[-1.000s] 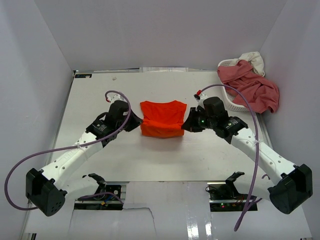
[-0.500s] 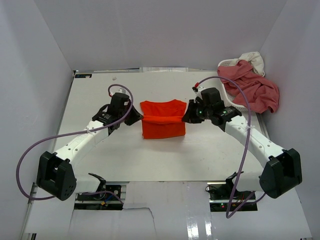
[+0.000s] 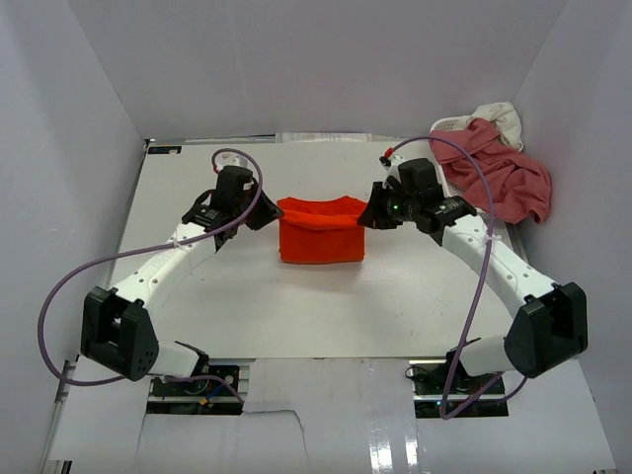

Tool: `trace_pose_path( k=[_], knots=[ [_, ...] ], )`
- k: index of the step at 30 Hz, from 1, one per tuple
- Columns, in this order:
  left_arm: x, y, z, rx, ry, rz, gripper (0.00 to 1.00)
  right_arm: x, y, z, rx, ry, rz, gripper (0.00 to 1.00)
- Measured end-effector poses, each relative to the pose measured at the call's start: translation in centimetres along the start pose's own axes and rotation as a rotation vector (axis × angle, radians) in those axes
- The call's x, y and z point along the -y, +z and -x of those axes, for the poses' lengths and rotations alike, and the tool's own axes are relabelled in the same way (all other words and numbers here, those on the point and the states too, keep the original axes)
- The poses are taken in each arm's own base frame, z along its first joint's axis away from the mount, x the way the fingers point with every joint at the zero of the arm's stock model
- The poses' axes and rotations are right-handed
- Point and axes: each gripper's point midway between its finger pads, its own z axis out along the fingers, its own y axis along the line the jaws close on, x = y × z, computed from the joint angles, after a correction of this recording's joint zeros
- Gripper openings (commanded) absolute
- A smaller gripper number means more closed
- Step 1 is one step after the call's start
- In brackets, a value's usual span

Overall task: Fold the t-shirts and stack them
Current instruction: Fold the long partially folded tshirt into a neat square

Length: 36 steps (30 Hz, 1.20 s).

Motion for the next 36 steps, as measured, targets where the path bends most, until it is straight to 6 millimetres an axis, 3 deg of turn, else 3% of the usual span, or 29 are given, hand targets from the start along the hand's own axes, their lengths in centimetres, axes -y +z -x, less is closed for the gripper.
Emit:
trace_pose_path(
  k=[10,21,36],
  knots=[
    [-1.4,2.6,0.5,-0.029,-0.012,0.049,0.00,1.3,1.9,1.0,-0.027,0.008,-0.010,0.08],
    [0.0,4.3,3.0,-0.009,-0.024,0.034,0.00,2.7,3.5,3.3,-0.022,0.007,-0.009,0.08],
    [0.0,9.8,4.4,-0.012,-0.039,0.074,0.00,5.6,7.3,6.0,-0.034,0.027,-0.006,0.08]
  ],
)
